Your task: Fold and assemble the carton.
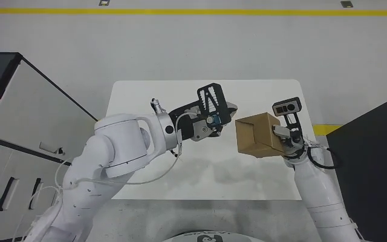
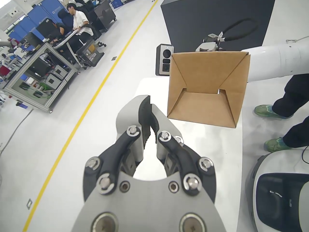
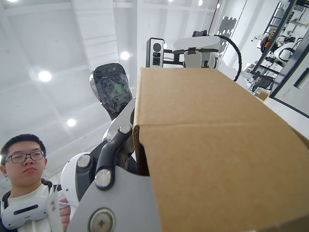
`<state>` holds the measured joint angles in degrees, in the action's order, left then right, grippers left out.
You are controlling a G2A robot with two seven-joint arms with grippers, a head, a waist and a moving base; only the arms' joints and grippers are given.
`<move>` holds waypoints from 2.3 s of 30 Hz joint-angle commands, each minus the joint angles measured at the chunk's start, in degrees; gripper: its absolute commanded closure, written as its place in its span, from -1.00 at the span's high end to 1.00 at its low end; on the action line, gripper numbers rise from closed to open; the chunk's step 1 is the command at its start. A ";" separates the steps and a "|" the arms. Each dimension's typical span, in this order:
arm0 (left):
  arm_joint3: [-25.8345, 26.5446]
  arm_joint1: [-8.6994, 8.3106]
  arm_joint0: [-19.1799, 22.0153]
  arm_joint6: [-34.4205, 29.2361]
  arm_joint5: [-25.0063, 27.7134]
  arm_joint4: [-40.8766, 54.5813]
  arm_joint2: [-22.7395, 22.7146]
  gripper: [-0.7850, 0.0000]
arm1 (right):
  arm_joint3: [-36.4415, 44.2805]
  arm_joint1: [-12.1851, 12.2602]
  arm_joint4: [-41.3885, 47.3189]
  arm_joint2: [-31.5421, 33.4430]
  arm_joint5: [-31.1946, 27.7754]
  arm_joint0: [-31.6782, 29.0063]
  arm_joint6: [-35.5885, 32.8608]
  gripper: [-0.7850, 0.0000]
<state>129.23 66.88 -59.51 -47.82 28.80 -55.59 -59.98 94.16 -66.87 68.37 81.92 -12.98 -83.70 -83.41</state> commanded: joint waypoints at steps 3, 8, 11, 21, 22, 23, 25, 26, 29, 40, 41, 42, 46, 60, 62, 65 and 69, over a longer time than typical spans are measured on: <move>0.04 -0.14 -0.11 0.85 0.76 -1.41 -0.31 1.00 | 1.71 0.42 -7.99 1.42 -0.44 0.76 1.69 -1.00; 0.71 -0.40 1.27 -1.35 2.11 -1.09 -1.21 1.00 | 2.25 1.02 -14.44 3.75 -0.39 1.99 2.39 -1.00; 1.15 -0.57 2.11 -3.16 2.84 0.44 -1.76 1.00 | 2.29 1.26 -16.82 4.45 -0.35 2.65 2.50 -1.00; 0.60 -0.94 3.47 -8.08 5.97 6.51 -1.05 1.00 | 2.01 1.50 -19.01 4.78 -0.61 3.57 2.15 -1.00; 0.25 -1.03 3.18 -8.12 6.44 6.10 -0.84 1.00 | 2.63 1.50 -19.54 4.59 -0.51 3.48 3.12 -1.00; 0.22 -1.09 3.03 -8.09 6.67 5.25 -0.62 1.00 | 3.29 1.48 -19.58 4.27 -0.38 3.35 3.55 -1.00; -0.56 -1.05 2.47 -6.03 7.26 7.02 0.40 1.00 | 3.86 1.48 -19.50 3.92 -0.25 3.39 3.65 -1.00; -1.13 -1.03 2.35 -5.17 7.52 7.81 0.82 1.00 | 3.99 1.49 -19.49 3.82 -0.29 3.53 3.69 -1.00; -1.90 -1.08 2.75 -5.74 6.70 7.47 1.31 1.00 | 3.86 1.58 -20.34 3.83 -0.69 4.22 4.01 -1.00; -2.71 -1.12 1.67 -3.48 6.92 6.31 3.63 1.00 | 5.58 1.56 -21.63 2.72 -0.43 3.96 6.47 -1.00; -2.83 -1.12 1.82 -3.40 6.86 6.30 3.83 1.00 | 5.62 1.58 -21.77 2.59 -0.49 4.04 6.48 -1.00; -3.01 -1.10 1.83 -3.09 6.70 6.75 4.07 1.00 | 5.58 1.60 -22.03 2.42 -0.45 4.12 6.39 -1.00; -3.46 -1.13 2.38 -3.30 6.07 6.78 4.53 1.00 | 5.55 1.72 -23.12 1.83 -0.24 4.40 5.90 -1.00; -4.45 -1.40 4.29 -6.34 5.68 10.11 5.95 1.00 | 6.28 2.12 -24.46 1.01 -0.34 4.34 5.63 -1.00; -4.41 -1.45 4.42 -6.45 5.54 10.25 6.05 1.00 | 6.38 2.16 -24.34 0.95 -0.52 4.28 5.71 -1.00; -4.30 -1.55 4.48 -6.60 5.30 10.28 6.09 1.00 | 6.52 2.22 -24.36 0.86 -0.67 4.21 5.96 -1.00; -4.11 -1.71 4.45 -6.79 5.25 10.78 6.12 1.00 | 6.66 2.30 -24.40 0.73 -0.92 4.10 6.27 -1.00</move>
<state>125.07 65.20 -55.05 -54.57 34.04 -44.93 -53.86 100.79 -64.58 43.97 82.67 -13.88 -79.58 -77.19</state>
